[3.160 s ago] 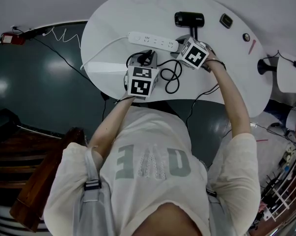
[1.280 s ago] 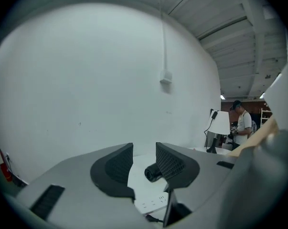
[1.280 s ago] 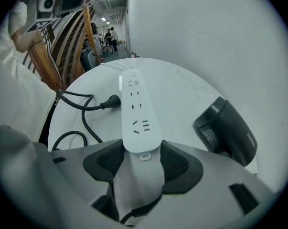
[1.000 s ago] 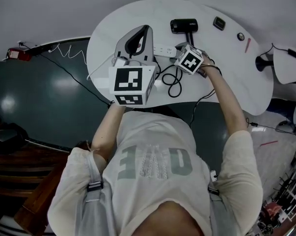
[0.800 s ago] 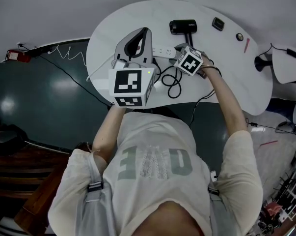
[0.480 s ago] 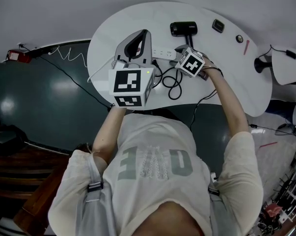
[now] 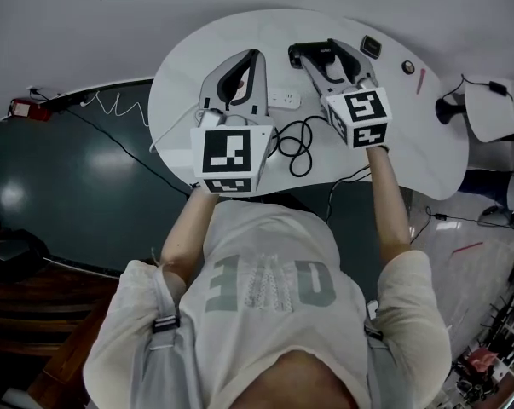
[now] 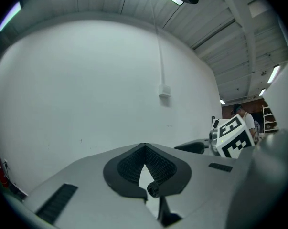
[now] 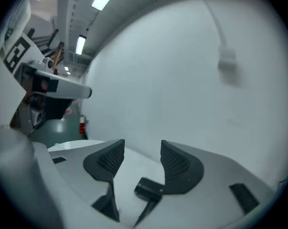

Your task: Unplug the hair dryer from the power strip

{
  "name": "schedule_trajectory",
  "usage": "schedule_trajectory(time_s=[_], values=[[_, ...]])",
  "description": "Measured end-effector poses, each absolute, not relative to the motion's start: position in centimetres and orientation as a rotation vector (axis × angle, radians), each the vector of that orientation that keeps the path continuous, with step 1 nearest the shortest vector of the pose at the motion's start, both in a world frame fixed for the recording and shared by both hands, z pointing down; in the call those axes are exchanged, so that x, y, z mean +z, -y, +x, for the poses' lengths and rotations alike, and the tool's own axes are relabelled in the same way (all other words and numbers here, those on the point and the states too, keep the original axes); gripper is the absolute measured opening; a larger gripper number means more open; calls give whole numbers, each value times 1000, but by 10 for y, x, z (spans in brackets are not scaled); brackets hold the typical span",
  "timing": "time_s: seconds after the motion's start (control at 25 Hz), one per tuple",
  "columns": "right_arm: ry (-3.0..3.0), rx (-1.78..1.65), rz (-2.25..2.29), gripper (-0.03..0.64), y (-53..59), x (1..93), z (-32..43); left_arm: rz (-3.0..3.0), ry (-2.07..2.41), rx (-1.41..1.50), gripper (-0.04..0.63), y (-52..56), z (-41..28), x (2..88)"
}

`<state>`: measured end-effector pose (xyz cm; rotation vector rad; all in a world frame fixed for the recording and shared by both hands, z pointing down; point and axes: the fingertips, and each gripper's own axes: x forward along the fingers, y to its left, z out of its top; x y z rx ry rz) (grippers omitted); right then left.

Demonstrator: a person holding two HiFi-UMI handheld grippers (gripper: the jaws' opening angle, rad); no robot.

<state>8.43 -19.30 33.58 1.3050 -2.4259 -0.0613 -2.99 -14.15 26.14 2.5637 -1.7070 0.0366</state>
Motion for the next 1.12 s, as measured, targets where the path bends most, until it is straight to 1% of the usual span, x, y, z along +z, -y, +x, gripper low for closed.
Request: schedule_trajectory(time_s=[0.04, 0.08, 0.24, 0.28, 0.48, 0.72, 1.0, 1.12], values=[[2411, -150, 1439, 246, 189, 310, 90, 2578, 1702, 23, 12, 140, -27, 257], [2396, -214, 1557, 221, 182, 288, 94, 2593, 1697, 10, 12, 138, -25, 252], [2408, -262, 1839, 51, 147, 235, 97, 2639, 1705, -50, 12, 132, -22, 231], [2421, -272, 1863, 39, 139, 230, 94, 2641, 1709, -72, 12, 131, -22, 226], [2414, -349, 1910, 24, 100, 220, 86, 2618, 1712, -167, 12, 120, -28, 208], [2418, -344, 1990, 20, 90, 213, 80, 2614, 1729, -136, 12, 119, -33, 214], [2413, -337, 1871, 20, 90, 227, 79, 2610, 1724, -114, 12, 117, -34, 220], [2438, -312, 1900, 20, 90, 223, 76, 2609, 1727, -104, 12, 116, -35, 222]])
